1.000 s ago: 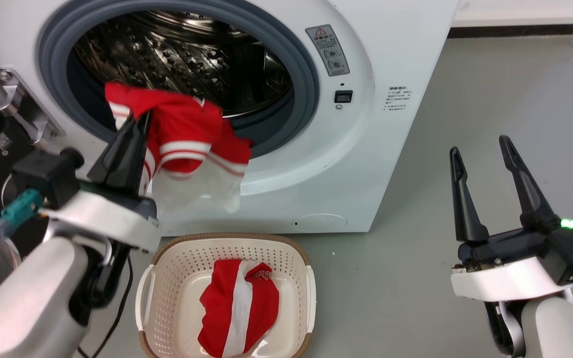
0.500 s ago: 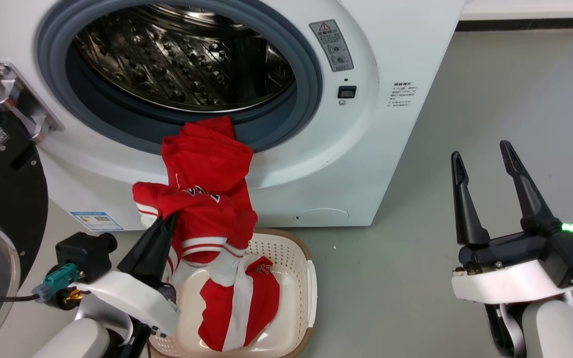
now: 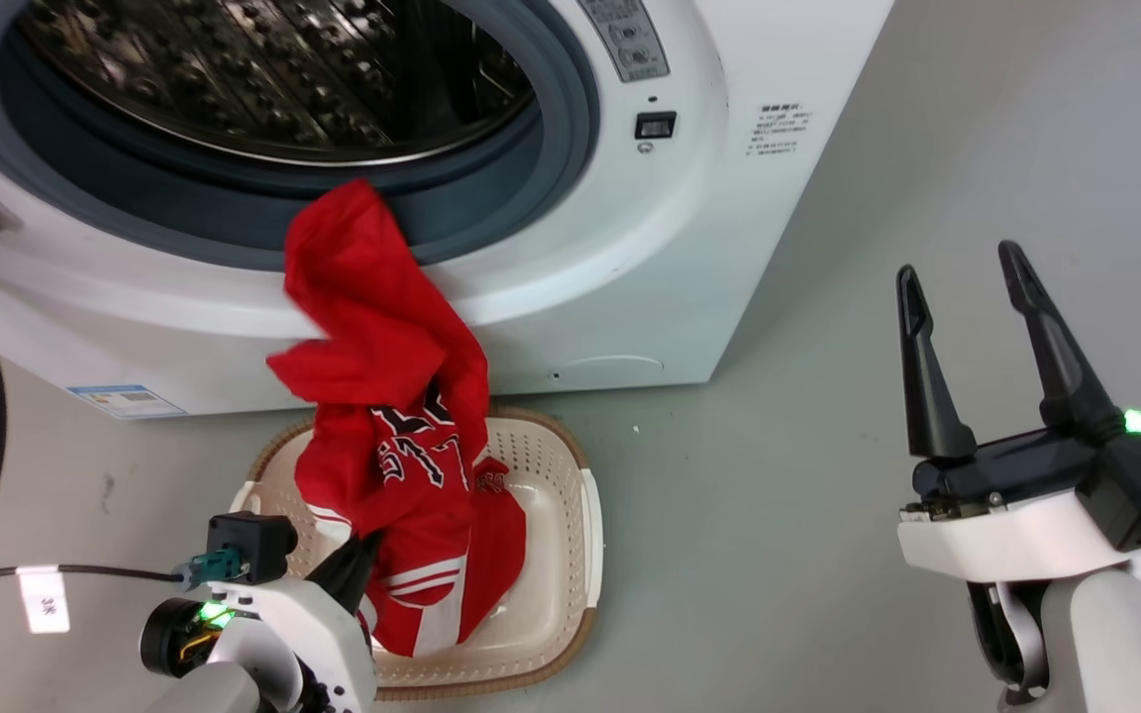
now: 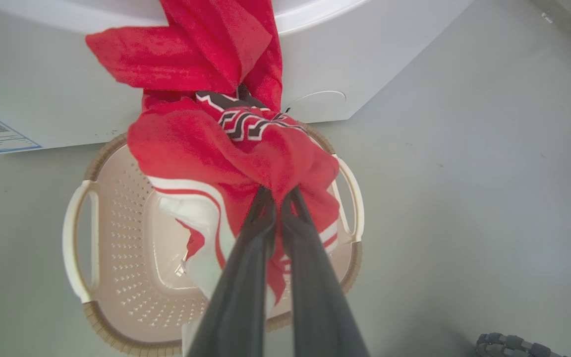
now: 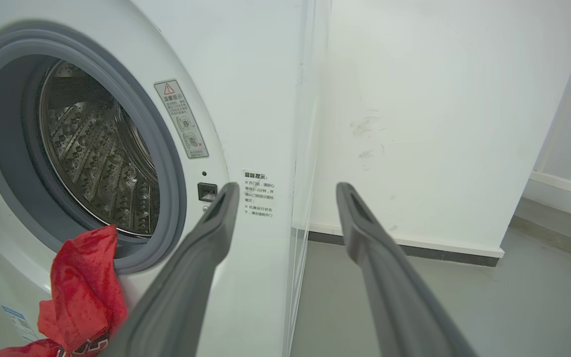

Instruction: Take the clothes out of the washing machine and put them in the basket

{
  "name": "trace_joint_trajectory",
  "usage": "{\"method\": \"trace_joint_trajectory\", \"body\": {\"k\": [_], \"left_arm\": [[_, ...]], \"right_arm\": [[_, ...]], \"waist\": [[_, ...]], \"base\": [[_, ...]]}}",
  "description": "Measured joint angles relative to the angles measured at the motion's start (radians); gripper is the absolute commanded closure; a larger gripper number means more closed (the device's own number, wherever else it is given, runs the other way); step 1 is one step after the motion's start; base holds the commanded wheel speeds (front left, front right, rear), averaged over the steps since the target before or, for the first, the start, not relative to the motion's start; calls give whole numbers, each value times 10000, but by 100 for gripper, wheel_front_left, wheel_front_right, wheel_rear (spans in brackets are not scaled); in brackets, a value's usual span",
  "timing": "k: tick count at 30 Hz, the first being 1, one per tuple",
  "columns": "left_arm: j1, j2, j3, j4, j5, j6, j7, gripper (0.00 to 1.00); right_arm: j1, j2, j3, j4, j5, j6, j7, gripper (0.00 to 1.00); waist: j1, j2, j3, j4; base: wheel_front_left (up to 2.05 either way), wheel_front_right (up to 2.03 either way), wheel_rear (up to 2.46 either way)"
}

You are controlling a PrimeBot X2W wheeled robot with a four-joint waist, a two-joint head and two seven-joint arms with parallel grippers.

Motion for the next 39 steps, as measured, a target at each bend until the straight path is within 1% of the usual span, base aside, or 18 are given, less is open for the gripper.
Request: {"method": "trace_joint_trajectory", "body": {"k": [6, 13, 22, 25, 30, 33, 34, 35, 36, 39], "left_arm": [[-810, -591, -265, 2159, -35, -627, 339, 100], [-1818, -1106, -420, 4383, -48, -1099, 410, 100], [-3010, -1313, -272, 6320, -330, -1281, 52, 100], [-3218, -1352, -267, 6621, -391, -1298, -35, 100], [-3652, -1486, -123, 7572, -627, -1327, -326, 100], [-3707, -1549, -148, 7741, -654, -1336, -477, 100], [-3729, -1569, -167, 7775, -656, -1336, -550, 92], [-3753, -1584, -186, 7802, -656, -1336, -608, 20], [-3762, -1605, -197, 7822, -660, -1336, -665, 0], [-3760, -1670, -207, 7894, -690, -1336, -836, 0]], "right_arm": [[-270, 0, 88, -132, -8, 0, 0, 0], [-568, -2, 211, -343, 23, 0, 0, 0], [-709, -2, 199, -619, 100, 0, 0, 0], [-722, -2, 188, -671, 140, 0, 0, 0], [-780, 0, 259, -767, 242, 0, 0, 0], [-791, -2, 244, -757, 284, 0, 0, 0], [-792, 0, 242, -738, 284, 0, 0, 0], [-793, 0, 238, -719, 295, 0, 0, 0], [-793, -2, 236, -692, 324, 0, 0, 0], [-807, 0, 238, -648, 351, 0, 0, 0]], "waist": [[0, 0, 642, -271], [1, 0, 1508, -685], [2, 0, 2611, -1257], [2, 0, 2832, -1371], [1, 0, 3357, -1745], [2, 0, 3416, -1815], [2, 0, 3392, -1812], [2, 0, 3357, -1804], [1, 0, 3312, -1791], [1, 0, 3124, -1733]], "base": [[0, 0, 0], [0, 0, 0], [0, 0, 0], [0, 0, 0], [0, 0, 0], [0, 0, 0], [0, 0, 0], [0, 0, 0], [0, 0, 0], [0, 0, 0]]}}
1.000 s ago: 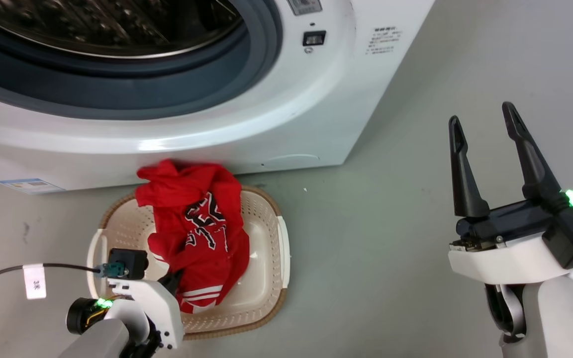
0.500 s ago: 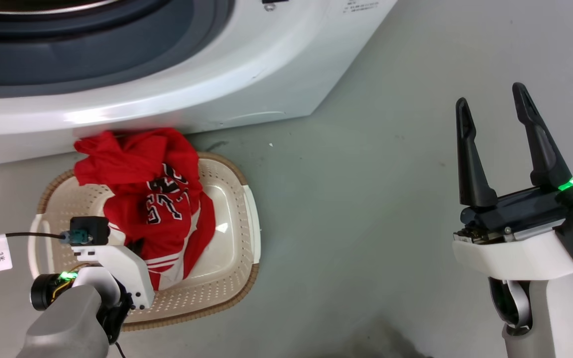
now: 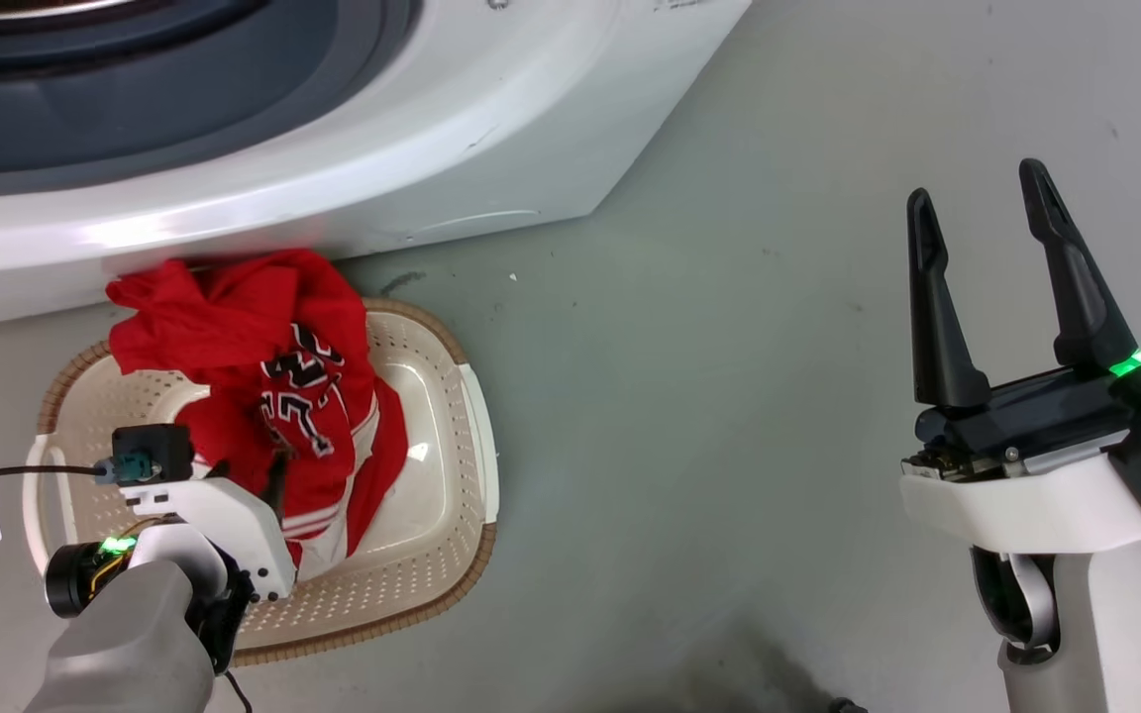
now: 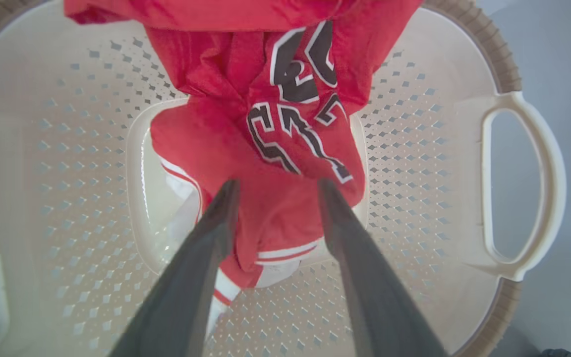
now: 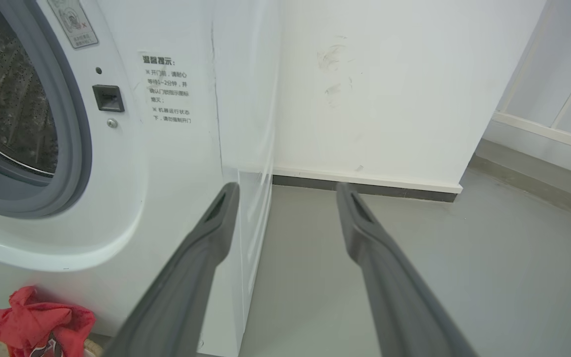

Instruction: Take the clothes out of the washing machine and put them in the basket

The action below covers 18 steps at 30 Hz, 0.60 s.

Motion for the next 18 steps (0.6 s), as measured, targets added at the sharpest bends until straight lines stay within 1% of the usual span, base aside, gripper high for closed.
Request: {"method": "trace_joint_trajectory", "body": {"k": [5, 8, 10, 12, 15, 16, 17, 18], "left_arm": [[156, -121, 161, -94, -105, 0, -240, 0], [159, -82, 334, -303, -104, -2, -265, 0], [151, 199, 1233, -1289, 201, 165, -276, 0], [255, 322, 1952, -2086, 619, 309, -286, 0], [896, 305, 3116, -3496, 1498, 525, -293, 0], [896, 305, 3116, -3496, 1498, 525, -293, 0], [1366, 230, 3908, -4405, 2132, 617, -293, 0], [1573, 176, 4266, -4861, 2466, 648, -295, 0]], "right_arm": [[-31, 0, -84, 136, 2, 0, 0, 0], [-31, 2, -125, 217, -6, 0, 0, 0], [19, 2, -276, 297, -96, 0, 0, 0], [120, 4, -382, 349, -146, 0, 0, 0], [179, 0, -545, 428, -228, 0, 0, 0], [179, 0, -545, 428, -228, 0, 0, 0], [242, 6, -606, 460, -291, 0, 0, 0], [289, 6, -644, 483, -343, 0, 0, 0]], "waist": [[0, 0, -493, 142], [0, 0, -746, 224], [0, 0, -1150, 396], [-1, 0, -1424, 545], [-1, 0, -1824, 815], [-1, 0, -1824, 815], [-1, 0, -2078, 1012], [-1, 0, -2202, 1111]], "base": [[0, 0, 0], [0, 0, 0], [0, 0, 0], [0, 0, 0], [0, 0, 0], [0, 0, 0], [0, 0, 0], [0, 0, 0]]}}
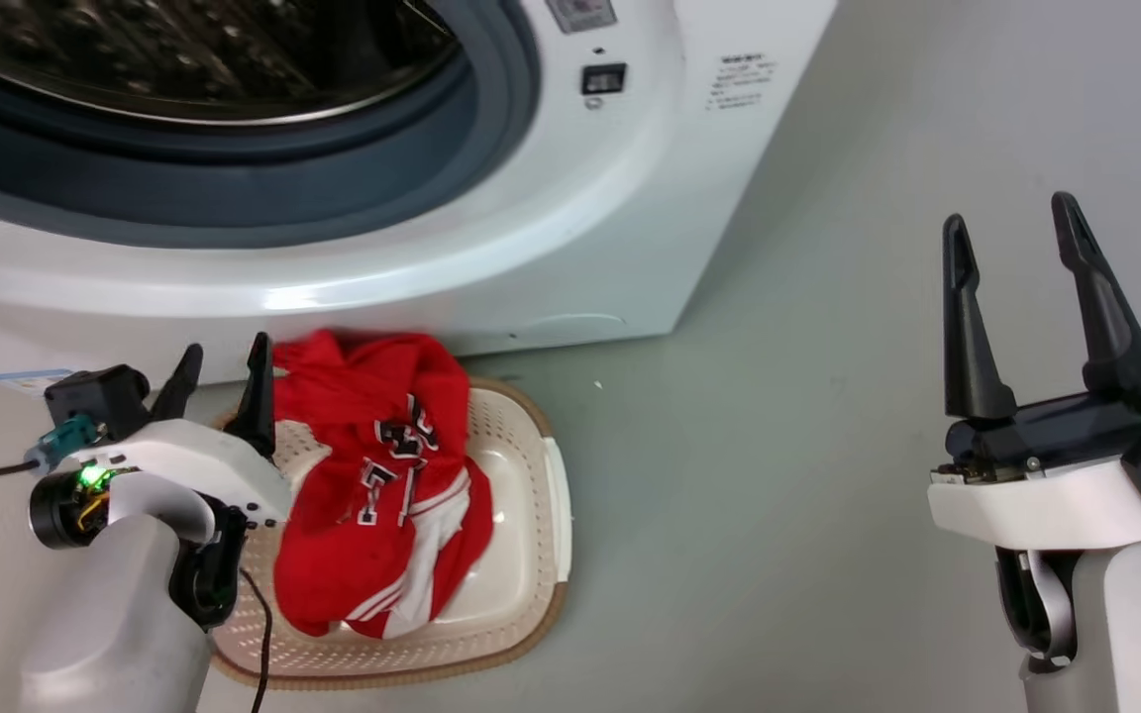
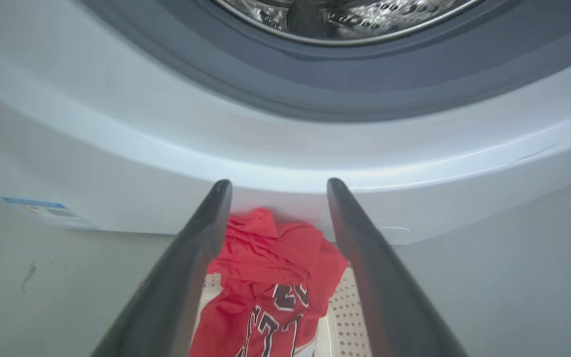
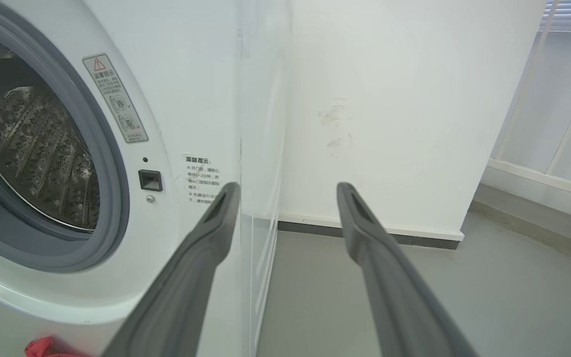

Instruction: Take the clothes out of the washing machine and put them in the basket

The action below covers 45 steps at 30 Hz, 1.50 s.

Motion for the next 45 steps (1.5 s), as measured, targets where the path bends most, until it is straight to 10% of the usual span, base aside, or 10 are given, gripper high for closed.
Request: {"method": "trace_joint_trajectory", "body": {"k": [20, 45], "left_arm": [[3901, -2132, 3942, -6209, 5258, -58, 0, 0], [5107, -2953, 4556, -6861, 6648, -265, 0, 0]], "right_arm": [[800, -2, -286, 96, -203, 0, 0, 0], [1733, -4, -40, 451, 148, 0, 0, 0]], "waist": [[-2, 0, -2076, 1139], [-1, 0, -2800, 872]], "base": [[0, 0, 0], [0, 0, 0]]}}
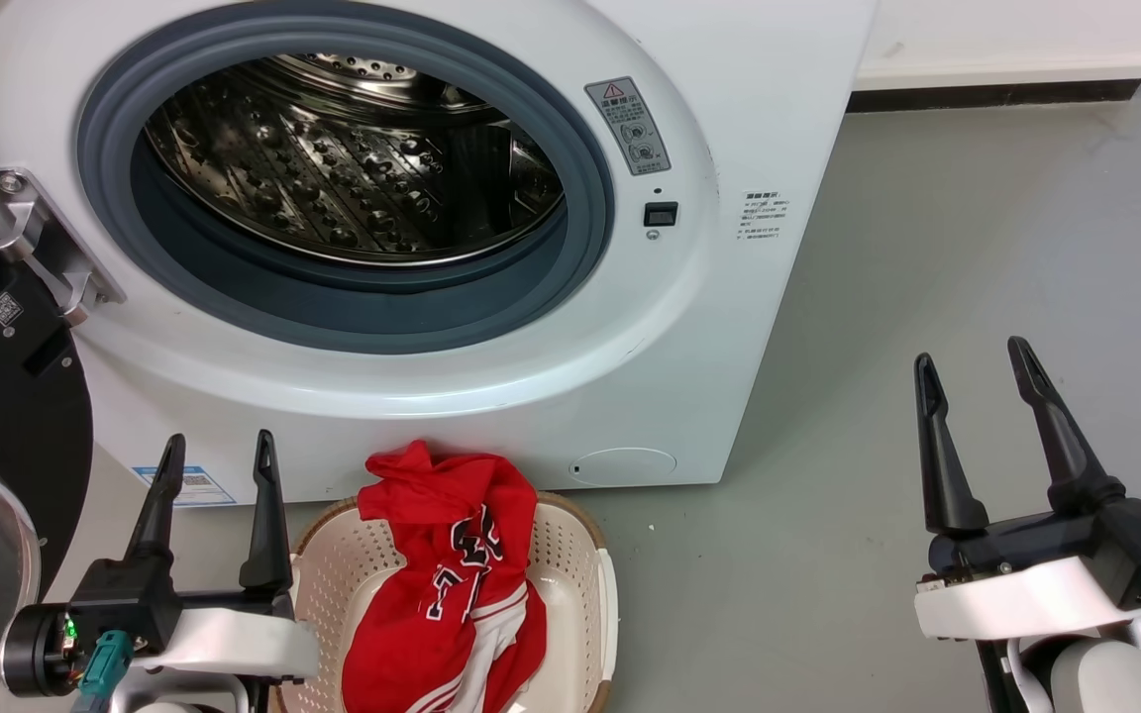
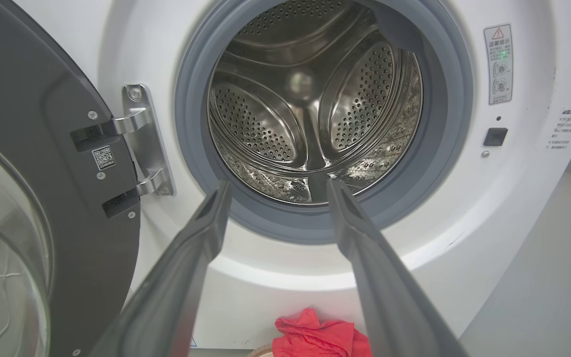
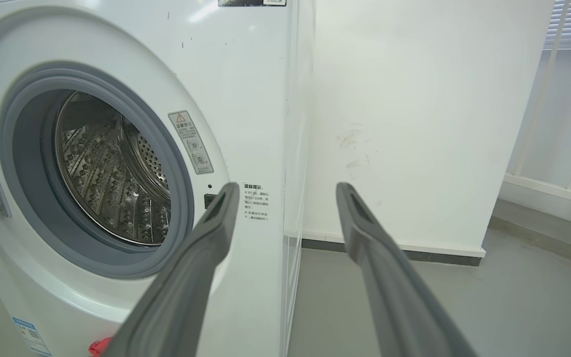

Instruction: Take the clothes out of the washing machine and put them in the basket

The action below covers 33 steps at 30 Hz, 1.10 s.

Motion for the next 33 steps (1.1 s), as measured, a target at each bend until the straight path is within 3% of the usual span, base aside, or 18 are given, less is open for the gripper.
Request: {"method": "trace_joint_trajectory", "body": {"k": [22, 23, 29, 33], "left_arm": [[10, -169, 107, -255, 161, -61, 0, 0], [10, -173, 111, -265, 161, -61, 0, 100], [57, -270, 105, 336, 119, -59, 104, 100], [55, -272, 134, 523, -650, -61, 380, 100]], "right_arm": [[-4, 0, 17, 50, 27, 0, 0, 0], [-4, 0, 17, 58, 25, 0, 0, 100], [219, 2, 38, 566, 54, 2, 21, 100], [275, -19, 48, 677, 911, 2, 151, 100]], "waist": [[1, 0, 96, -60], [1, 0, 112, -60], [2, 0, 111, -61], [2, 0, 68, -46]], "base": [[0, 0, 0], [0, 0, 0], [0, 0, 0], [0, 0, 0]]}}
